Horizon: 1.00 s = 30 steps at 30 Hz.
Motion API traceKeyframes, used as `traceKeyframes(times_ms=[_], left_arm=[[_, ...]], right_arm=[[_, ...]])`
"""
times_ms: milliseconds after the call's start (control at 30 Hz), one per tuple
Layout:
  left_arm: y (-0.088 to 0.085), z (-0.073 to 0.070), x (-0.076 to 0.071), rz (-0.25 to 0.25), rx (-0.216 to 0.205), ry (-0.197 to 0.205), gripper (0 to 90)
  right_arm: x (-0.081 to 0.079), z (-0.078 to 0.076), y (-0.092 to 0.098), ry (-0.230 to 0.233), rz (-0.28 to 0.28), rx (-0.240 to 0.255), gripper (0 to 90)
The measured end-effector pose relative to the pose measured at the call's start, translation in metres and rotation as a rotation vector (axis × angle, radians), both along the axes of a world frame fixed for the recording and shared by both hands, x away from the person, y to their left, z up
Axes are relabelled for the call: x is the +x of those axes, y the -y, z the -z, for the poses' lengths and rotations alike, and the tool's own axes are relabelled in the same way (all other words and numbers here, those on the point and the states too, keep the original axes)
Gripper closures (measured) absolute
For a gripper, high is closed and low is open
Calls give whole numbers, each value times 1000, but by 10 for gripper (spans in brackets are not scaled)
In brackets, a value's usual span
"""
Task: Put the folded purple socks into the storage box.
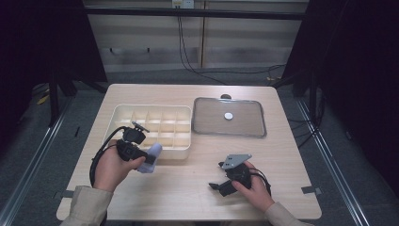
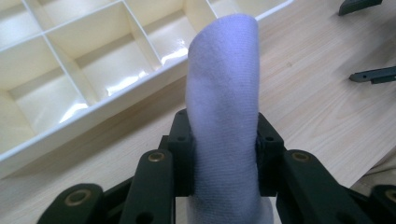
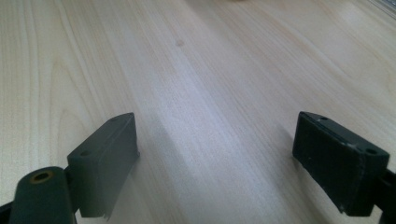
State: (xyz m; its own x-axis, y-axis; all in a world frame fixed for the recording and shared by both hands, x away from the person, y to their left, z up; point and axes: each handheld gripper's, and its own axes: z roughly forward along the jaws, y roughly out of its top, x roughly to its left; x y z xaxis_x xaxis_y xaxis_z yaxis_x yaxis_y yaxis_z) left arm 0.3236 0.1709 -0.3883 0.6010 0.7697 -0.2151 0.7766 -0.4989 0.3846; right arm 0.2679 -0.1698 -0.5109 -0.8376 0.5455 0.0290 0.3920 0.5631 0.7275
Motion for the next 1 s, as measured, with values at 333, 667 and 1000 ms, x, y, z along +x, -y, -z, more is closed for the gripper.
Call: traceKeyframes(times_ms=[333,667,1000], left_arm=[[-8,-9,7,-13,14,-11,670],[-15,-20,14,-25,30,4,671],[-22,-31,22,-46,29,14,670]], right_arm=[[0,0,0,-1,1,0,132],[0,0,0,0,0,0,132],[0,0,0,3,2,2,132]])
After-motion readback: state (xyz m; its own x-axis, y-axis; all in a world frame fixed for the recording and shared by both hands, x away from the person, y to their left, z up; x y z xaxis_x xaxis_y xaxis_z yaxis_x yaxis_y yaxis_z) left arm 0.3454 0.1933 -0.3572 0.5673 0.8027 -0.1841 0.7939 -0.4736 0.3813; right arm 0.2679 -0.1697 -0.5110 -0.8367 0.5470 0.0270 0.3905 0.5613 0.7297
